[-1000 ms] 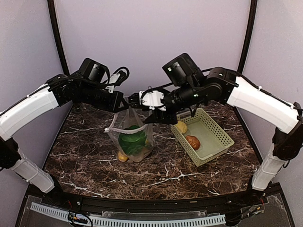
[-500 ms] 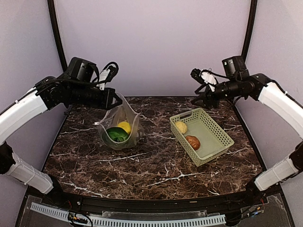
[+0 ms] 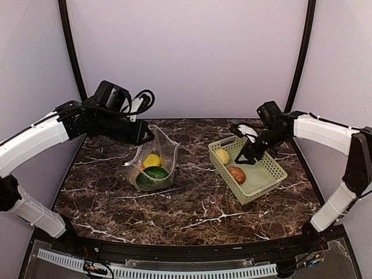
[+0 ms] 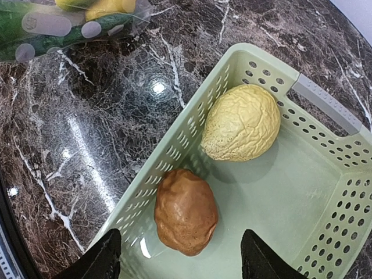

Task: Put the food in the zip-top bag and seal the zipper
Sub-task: Pick up the fake vegetable from the bin.

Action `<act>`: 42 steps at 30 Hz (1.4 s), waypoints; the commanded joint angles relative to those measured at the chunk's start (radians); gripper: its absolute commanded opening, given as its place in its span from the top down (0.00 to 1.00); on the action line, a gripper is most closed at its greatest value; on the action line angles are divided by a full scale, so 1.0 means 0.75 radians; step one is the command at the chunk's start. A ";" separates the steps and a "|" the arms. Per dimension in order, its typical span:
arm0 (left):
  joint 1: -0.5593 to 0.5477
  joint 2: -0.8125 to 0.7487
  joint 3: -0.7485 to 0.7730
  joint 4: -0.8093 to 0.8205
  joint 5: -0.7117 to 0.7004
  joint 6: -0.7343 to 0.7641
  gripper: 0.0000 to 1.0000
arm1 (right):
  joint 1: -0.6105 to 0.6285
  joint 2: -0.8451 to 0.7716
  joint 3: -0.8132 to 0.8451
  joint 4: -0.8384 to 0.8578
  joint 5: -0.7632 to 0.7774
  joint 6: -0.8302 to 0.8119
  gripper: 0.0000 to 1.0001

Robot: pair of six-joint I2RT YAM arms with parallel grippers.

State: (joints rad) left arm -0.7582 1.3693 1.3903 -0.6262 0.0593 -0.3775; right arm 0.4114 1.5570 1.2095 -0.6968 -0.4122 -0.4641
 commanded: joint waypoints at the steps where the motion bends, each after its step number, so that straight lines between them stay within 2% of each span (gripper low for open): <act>1: -0.001 -0.029 -0.037 0.030 0.020 -0.012 0.99 | -0.005 0.077 -0.020 0.027 0.050 -0.031 0.31; 26: -0.001 -0.030 -0.084 0.060 0.031 -0.016 0.99 | -0.011 0.358 0.015 0.007 0.049 -0.054 0.27; 36: -0.001 -0.030 -0.107 0.081 0.042 -0.022 0.99 | -0.042 0.359 0.028 -0.013 0.038 -0.044 0.44; 42: -0.001 -0.033 -0.110 0.087 0.046 -0.024 0.99 | -0.054 0.276 0.025 -0.043 0.082 -0.045 0.54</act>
State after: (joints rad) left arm -0.7582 1.3685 1.3258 -0.5697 0.0891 -0.3889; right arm 0.3782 1.8233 1.2121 -0.7063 -0.3683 -0.4961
